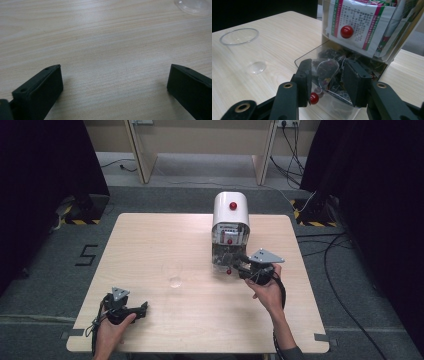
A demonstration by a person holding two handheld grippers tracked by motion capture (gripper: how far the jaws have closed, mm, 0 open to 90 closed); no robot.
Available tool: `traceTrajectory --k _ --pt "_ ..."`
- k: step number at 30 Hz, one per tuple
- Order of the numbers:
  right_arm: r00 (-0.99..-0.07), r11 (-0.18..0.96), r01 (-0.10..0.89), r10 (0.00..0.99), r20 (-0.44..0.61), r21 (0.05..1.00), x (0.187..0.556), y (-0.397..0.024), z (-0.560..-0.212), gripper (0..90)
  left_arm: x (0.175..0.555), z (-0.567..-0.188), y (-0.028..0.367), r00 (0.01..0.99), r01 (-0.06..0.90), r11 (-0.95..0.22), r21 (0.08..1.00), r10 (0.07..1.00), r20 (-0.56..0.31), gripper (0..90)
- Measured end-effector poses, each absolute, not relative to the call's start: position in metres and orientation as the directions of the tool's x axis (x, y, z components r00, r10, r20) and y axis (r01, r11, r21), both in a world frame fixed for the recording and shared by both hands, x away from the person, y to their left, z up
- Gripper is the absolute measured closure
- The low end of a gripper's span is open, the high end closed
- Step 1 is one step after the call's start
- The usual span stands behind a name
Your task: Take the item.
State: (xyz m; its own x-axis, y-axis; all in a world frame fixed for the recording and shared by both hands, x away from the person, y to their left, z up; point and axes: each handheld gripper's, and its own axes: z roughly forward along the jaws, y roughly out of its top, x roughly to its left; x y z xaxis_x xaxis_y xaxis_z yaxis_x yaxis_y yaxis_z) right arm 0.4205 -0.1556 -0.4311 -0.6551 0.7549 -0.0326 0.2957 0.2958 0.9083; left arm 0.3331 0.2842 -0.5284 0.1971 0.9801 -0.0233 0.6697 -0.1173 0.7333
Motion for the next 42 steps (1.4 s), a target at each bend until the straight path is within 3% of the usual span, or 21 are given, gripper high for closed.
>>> traceTrajectory --k 14,42 --pt "-0.653 0.314 0.312 0.757 -0.038 0.897 0.44 -0.144 -0.436 63.7 0.333 -0.528 0.284 0.199 0.671 -0.118 0.732 0.98 -0.024 0.0" --pt "-0.649 0.33 0.391 0.761 0.004 0.859 0.465 -0.133 -0.446 59.2 0.333 -0.528 0.284 0.199 0.67 -0.118 0.732 0.98 -0.024 0.0"
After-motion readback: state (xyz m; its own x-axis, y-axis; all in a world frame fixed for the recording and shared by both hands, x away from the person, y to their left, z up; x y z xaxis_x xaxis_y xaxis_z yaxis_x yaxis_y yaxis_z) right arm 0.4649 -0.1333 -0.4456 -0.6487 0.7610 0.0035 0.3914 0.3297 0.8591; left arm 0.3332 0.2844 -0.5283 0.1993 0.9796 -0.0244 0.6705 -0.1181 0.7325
